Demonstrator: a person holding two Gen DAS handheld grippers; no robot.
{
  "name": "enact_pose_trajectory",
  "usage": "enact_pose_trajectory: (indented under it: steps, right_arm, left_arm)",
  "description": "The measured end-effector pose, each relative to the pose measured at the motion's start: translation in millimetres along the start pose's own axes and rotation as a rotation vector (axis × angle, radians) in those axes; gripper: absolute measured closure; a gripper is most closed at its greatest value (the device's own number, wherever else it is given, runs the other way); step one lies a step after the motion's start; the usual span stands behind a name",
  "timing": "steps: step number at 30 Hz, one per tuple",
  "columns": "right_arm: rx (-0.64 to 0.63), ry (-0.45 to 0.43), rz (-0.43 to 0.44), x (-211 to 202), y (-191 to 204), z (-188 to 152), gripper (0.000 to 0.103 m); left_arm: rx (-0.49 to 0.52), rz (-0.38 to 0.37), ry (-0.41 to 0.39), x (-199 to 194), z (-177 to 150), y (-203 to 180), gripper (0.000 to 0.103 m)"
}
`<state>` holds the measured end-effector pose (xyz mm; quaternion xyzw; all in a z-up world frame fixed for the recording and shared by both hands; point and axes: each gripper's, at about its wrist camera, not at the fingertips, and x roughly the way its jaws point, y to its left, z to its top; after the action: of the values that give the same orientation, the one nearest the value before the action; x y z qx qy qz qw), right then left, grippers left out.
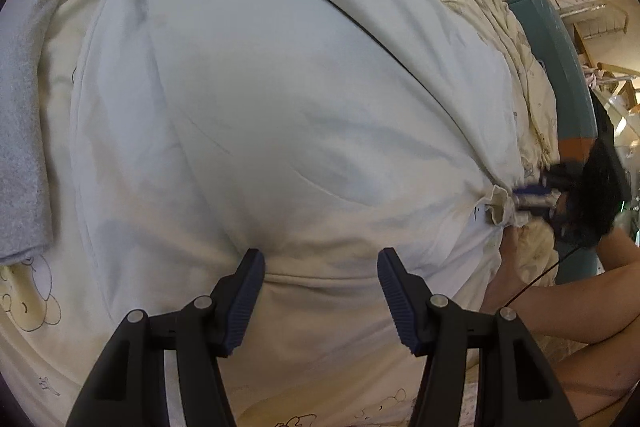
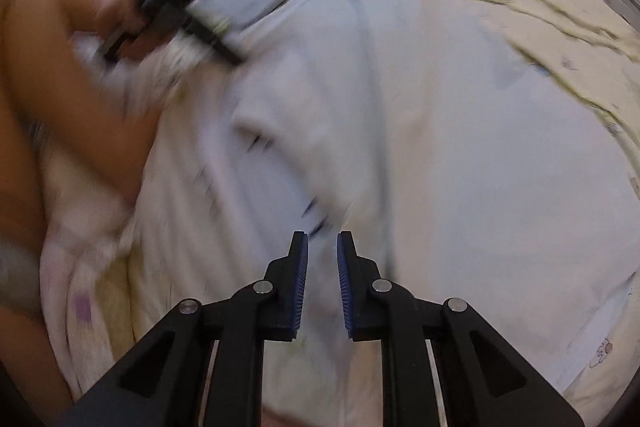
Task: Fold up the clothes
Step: 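Open both tools to release the folded T-shirt side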
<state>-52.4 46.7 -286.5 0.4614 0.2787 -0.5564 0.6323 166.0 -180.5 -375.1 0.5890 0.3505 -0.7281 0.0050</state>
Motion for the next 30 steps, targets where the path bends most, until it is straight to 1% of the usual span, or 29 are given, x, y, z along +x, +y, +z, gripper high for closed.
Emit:
enact_pose_trajectory:
  steps: [1,2,3,4,6,9,11,12,14,17,18,19,20,21,22,23,24,27,30]
  right_arm:
    - [0.028,-0.012,-0.002,1.7,-6.5,7.0,0.085]
    - [0.046,0.004,0.006,10.0,-10.2,11.2,0.085]
    - [0.059,0.033,0.018,21.3,-12.7,14.1,0.085]
    - [0.072,0.062,0.031,32.6,-15.2,17.0,0.083]
    - [0.064,0.118,0.077,49.3,-12.9,17.4,0.083]
    - [-0.046,0.216,0.212,60.1,21.6,1.3,0.082]
    - [-0.086,0.253,0.257,61.6,40.7,-13.2,0.083]
    - [-0.082,0.250,0.265,59.8,45.5,-19.0,0.083]
    - [-0.021,0.171,0.265,45.4,42.0,-22.2,0.083]
    - [0.088,0.020,0.254,23.4,29.7,-17.8,0.083]
    - [0.114,-0.023,0.244,16.0,25.2,-16.0,0.083]
    - [0.139,-0.058,0.227,8.6,19.8,-15.3,0.083]
    - [0.167,-0.091,0.208,1.2,13.9,-14.8,0.083]
    - [0.195,-0.124,0.189,-6.1,7.9,-14.3,0.083]
    - [0.223,-0.158,0.169,-13.5,2.0,-13.9,0.083]
    - [0.247,-0.179,0.160,-18.0,-3.5,-13.0,0.083]
    - [0.264,-0.189,0.156,-20.4,-5.5,-13.3,0.083]
    - [0.283,-0.194,0.145,-24.8,-8.6,-14.3,0.083]
    - [0.276,-0.181,0.156,-28.6,-9.1,-23.1,0.083]
  left_arm:
    - [0.000,0.004,0.002,0.1,1.4,0.0,0.043]
    - [0.000,0.008,0.005,0.2,2.8,0.1,0.043]
    - [0.000,0.012,0.007,0.3,4.2,0.1,0.043]
    - [0.006,0.018,0.011,-1.5,5.3,1.0,0.043]
    - [0.016,0.022,0.012,-3.4,7.0,-0.3,0.043]
    - [0.027,0.013,0.002,-1.3,6.6,-5.3,0.043]
    - [0.021,-0.008,-0.003,-4.5,2.6,0.3,0.043]
    - [0.017,-0.020,-0.003,-5.3,2.0,2.0,0.043]
    - [0.007,-0.045,0.001,-6.1,2.2,4.0,0.043]
    - [-0.007,-0.094,-0.042,-22.2,2.5,10.1,0.043]
    - [-0.004,-0.089,-0.051,-24.8,2.4,10.9,0.043]
    - [0.002,-0.076,-0.057,-26.4,2.2,11.6,0.043]
    - [0.031,-0.021,-0.038,-23.0,2.0,10.1,0.043]
    - [0.070,0.052,-0.008,-17.6,1.7,7.6,0.043]
    - [0.109,0.099,-0.003,-14.7,-0.1,3.8,0.043]
    - [0.148,0.137,-0.008,-12.9,-2.5,-0.6,0.043]
    - [0.144,0.137,-0.006,-11.8,-3.4,-0.3,0.043]
    - [0.057,0.104,-0.049,-17.4,1.2,16.7,0.043]
    - [-0.038,0.074,-0.097,-23.4,7.4,34.9,0.043]
